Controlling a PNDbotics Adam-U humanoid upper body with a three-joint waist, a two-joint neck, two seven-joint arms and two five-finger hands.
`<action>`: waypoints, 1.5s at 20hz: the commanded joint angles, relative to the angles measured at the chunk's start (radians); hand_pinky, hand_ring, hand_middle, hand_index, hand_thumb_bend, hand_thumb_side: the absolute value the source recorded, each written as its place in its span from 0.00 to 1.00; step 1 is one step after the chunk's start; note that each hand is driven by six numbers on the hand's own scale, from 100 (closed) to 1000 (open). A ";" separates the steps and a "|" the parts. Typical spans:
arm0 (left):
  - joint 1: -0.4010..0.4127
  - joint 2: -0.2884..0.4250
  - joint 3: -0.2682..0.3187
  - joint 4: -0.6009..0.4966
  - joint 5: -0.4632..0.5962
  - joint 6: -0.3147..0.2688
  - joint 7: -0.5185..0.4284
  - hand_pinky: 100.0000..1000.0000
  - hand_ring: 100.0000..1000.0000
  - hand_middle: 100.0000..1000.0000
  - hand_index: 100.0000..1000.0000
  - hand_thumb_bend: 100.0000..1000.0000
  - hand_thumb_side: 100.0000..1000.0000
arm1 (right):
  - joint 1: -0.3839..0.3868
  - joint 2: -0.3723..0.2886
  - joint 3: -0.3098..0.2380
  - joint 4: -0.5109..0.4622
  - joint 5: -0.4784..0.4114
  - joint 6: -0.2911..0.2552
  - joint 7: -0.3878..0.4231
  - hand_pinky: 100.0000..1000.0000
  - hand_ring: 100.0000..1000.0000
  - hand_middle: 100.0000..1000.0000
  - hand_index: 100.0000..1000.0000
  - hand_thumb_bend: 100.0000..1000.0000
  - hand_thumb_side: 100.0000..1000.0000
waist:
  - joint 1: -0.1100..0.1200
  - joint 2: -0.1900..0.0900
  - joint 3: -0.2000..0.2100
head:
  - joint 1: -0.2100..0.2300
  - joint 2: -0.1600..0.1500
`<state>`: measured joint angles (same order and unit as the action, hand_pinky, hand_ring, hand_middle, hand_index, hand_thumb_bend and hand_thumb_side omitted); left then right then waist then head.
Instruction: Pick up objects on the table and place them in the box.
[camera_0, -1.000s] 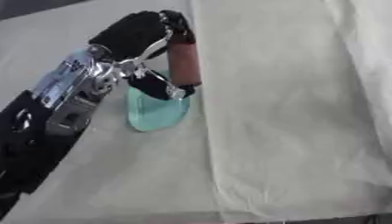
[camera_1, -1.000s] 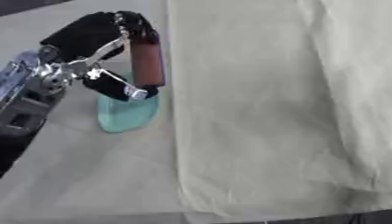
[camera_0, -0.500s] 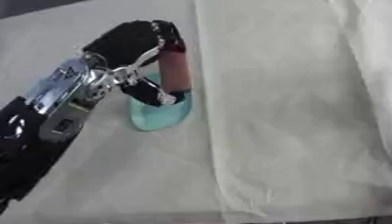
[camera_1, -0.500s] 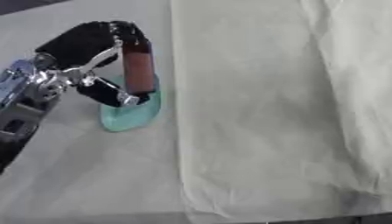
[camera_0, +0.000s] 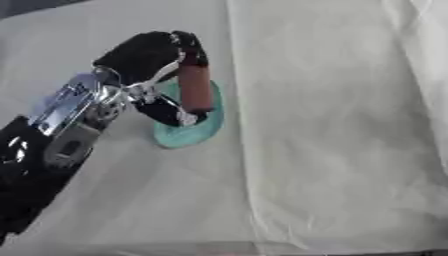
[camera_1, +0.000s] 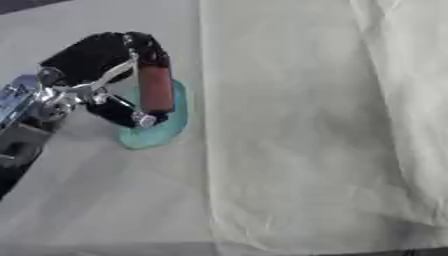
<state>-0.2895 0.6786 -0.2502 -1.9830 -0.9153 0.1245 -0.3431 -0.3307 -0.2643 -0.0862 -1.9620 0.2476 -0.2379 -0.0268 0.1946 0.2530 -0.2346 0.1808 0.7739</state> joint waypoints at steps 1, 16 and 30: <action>0.000 0.030 0.013 -0.017 -0.007 0.002 -0.003 0.31 0.42 0.43 0.52 0.15 0.08 | -0.010 -0.016 -0.003 -0.011 0.001 -0.005 -0.001 0.33 0.57 0.86 0.77 0.00 0.44 | -0.012 -0.014 0.001 | 0.008 -0.004; 0.016 0.029 -0.009 -0.017 -0.026 -0.060 -0.312 0.96 0.99 0.98 1.00 0.42 0.88 | -0.010 -0.015 -0.004 -0.013 -0.002 -0.005 0.000 0.33 0.57 0.86 0.77 0.00 0.44 | -0.010 -0.013 -0.006 | 0.009 -0.004; -0.025 0.020 0.047 -0.017 -0.050 -0.081 -0.222 0.96 1.00 1.00 1.00 0.03 0.72 | -0.014 -0.014 -0.002 -0.009 -0.001 -0.008 0.004 0.34 0.57 0.86 0.77 0.00 0.44 | -0.015 -0.017 -0.006 | 0.006 -0.004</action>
<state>-0.3016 0.6774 -0.2301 -1.9830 -0.9589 0.0401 -0.6147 -0.3317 -0.2643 -0.0864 -1.9609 0.2472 -0.2424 -0.0226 0.1925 0.2532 -0.2430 0.1811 0.7739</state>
